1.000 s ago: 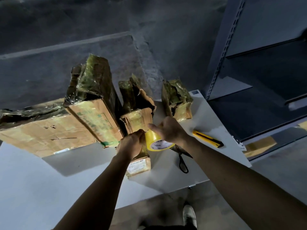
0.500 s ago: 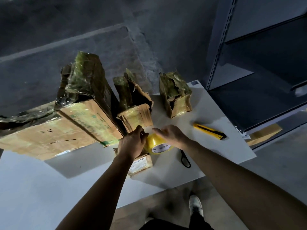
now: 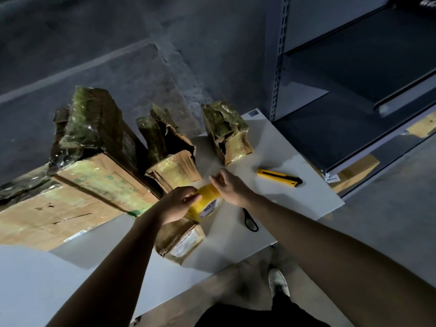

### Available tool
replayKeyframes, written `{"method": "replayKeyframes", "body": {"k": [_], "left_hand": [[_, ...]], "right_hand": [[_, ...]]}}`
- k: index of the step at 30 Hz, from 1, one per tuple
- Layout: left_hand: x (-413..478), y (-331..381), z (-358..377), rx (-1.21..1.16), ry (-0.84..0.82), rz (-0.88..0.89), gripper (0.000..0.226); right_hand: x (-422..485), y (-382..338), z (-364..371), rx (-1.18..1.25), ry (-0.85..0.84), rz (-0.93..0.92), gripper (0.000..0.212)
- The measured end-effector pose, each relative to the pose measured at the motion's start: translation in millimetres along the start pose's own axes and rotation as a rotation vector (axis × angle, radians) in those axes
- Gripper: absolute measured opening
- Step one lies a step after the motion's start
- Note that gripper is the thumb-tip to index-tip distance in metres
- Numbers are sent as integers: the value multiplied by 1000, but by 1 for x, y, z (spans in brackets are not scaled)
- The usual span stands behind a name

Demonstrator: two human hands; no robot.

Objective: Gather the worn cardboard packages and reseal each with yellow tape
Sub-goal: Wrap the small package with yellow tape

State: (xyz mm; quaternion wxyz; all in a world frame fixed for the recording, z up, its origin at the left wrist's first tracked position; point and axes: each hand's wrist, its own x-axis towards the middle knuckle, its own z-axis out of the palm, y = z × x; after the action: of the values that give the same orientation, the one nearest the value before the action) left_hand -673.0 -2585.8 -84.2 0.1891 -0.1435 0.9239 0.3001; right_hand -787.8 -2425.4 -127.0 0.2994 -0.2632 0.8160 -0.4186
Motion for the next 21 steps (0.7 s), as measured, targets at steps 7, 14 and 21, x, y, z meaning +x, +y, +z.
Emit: {"method": "replayKeyframes", "body": {"k": [7,14,21], "left_hand": [[-8,-16,9,-110,210,-41,23],[-5,-11,15,-65,296,-108,33],[-4,-12,16,-66,289,-120,36]], "right_hand": [[-30,51,-7,-266,-17,120,30],[-46,65,-1,-551,-32,249,41],[-53,86,5,-673,-70,335,64]]}}
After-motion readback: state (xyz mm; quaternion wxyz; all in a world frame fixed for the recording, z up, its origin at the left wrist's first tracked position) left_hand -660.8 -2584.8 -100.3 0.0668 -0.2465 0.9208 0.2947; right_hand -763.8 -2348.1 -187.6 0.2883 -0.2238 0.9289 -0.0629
